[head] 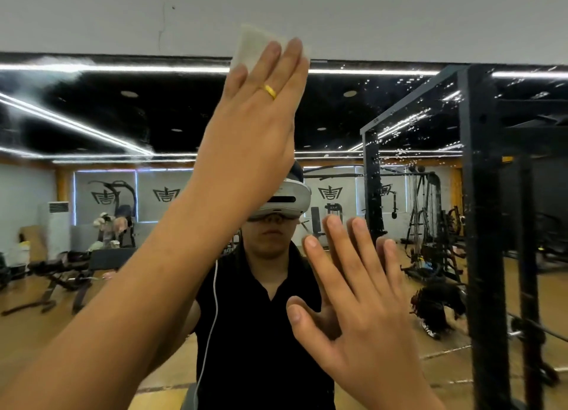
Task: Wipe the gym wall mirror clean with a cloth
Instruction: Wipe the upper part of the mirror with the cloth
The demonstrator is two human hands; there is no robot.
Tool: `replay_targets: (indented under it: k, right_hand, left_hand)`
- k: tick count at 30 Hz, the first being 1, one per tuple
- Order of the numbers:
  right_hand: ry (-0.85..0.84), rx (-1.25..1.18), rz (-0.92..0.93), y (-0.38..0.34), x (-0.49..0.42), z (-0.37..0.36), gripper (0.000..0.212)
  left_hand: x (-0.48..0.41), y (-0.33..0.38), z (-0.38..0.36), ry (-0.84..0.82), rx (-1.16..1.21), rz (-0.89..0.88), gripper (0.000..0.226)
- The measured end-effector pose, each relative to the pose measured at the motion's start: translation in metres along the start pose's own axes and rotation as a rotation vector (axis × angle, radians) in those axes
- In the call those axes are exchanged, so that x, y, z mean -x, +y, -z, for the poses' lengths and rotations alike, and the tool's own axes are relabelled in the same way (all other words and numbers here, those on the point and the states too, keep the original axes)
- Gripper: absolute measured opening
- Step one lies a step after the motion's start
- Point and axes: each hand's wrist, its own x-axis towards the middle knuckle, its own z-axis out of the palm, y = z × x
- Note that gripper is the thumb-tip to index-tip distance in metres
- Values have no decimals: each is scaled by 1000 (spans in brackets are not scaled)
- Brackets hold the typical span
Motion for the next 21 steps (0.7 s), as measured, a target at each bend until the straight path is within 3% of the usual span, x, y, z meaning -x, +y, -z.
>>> replay_targets:
  k: [6,16,21]
  right_hand:
    - [-15,-1,6,2,3,1,68]
    - [7,21,11,4,4,0,68]
    - [12,7,-2,1,4,-2,68]
  left_hand:
    - [85,7,-3,-35,-1,-15,64]
    - [-16,16,-5,-24,-21,-10,60]
    - [43,17,-9,5,-3,-33,63]
